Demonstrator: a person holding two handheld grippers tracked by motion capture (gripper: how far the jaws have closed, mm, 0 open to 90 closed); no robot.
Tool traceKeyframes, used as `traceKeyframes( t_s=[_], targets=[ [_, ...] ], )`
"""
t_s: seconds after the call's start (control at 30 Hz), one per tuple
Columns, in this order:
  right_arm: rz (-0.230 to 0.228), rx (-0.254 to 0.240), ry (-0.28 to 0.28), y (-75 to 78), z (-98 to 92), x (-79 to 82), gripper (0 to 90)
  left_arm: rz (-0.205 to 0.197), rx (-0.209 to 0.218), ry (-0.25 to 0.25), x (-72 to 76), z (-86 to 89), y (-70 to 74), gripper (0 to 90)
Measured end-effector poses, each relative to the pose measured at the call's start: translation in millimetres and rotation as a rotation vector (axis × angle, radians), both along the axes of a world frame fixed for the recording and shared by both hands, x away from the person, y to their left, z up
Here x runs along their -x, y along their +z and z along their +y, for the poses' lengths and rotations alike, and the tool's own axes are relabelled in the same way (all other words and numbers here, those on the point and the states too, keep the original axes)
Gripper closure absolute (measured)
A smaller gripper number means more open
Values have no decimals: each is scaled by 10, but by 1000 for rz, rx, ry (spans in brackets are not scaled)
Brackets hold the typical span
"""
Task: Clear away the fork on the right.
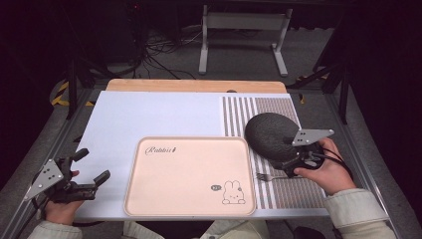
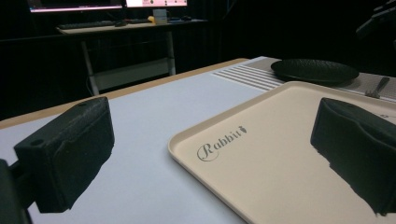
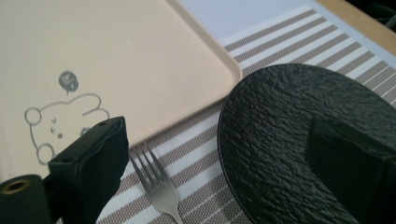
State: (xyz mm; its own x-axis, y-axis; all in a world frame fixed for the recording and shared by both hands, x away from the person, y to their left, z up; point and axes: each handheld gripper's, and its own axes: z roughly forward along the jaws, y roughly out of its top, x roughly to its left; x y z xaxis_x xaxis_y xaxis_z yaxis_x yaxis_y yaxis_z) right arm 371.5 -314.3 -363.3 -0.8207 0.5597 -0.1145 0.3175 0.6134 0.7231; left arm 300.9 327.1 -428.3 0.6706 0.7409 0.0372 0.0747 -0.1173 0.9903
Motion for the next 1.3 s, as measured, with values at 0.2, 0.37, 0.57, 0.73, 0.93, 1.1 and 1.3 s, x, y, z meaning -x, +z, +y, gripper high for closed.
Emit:
traceKeyframes(
  t_s=[0.2,0.37,0.57,0.73,0.93,1.1,1.3],
  targets=[
    [57,110,31,43,80,-43,70,1,-6,-2,1,2,3,3],
    [92,192,65,50,140,-70,71,0,-4,-2,4,3,3,3],
    [142,273,100,12,182,-105,70,1,-7,-3,2,-1,3,4],
    [182,337,138,-41,218,-117,71,0,-5,-2,4,0,4,4],
    [220,380,159,-82,235,-116,72,0,-11,-3,3,0,5,4],
    [277,418,181,-149,234,-118,70,-1,-10,-3,3,1,5,4],
    [315,454,184,-224,215,-123,70,-2,-10,-2,3,-2,4,4]
  ],
)
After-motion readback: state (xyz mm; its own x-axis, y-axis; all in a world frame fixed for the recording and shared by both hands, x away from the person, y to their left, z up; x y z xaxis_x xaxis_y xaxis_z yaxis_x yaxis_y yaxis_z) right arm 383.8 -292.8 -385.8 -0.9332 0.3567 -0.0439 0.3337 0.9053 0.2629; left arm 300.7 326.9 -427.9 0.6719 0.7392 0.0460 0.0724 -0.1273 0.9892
